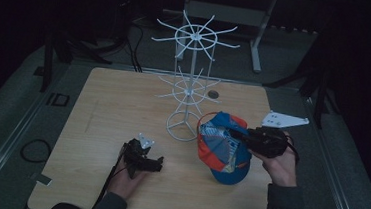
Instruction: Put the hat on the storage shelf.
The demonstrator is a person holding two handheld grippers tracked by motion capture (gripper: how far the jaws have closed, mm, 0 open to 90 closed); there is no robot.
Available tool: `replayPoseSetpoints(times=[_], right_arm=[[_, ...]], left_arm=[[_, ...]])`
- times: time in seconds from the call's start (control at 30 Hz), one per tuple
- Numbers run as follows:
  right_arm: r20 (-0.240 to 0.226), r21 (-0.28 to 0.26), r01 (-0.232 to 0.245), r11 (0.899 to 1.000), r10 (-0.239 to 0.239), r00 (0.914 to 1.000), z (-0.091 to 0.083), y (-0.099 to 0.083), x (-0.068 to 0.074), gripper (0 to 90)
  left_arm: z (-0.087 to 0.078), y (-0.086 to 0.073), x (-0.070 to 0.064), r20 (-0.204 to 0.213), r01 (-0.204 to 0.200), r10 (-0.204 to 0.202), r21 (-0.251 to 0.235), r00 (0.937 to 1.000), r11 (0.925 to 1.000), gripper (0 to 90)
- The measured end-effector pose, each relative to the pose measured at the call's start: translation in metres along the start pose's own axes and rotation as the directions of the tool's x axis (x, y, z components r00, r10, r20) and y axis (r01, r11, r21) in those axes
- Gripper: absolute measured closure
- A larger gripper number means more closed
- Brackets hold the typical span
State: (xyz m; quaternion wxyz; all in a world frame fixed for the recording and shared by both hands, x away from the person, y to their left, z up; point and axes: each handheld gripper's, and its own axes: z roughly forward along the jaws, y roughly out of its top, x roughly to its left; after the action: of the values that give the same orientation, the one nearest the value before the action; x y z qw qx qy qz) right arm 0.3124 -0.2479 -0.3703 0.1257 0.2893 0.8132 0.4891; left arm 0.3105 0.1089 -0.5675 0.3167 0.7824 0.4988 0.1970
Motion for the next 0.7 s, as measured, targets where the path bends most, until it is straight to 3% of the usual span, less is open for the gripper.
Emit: replayPoseSetpoints(times=[0.7], right_arm=[[0.01, -0.056, 0.005, 0.998, -0.004, 0.9999, -0.017, 0.015, -0.004, 83.5]], left_arm=[[0.0, 0.0, 0.0, 0.0, -0.002, 0.002, 0.001, 1.0, 1.0, 2.6]])
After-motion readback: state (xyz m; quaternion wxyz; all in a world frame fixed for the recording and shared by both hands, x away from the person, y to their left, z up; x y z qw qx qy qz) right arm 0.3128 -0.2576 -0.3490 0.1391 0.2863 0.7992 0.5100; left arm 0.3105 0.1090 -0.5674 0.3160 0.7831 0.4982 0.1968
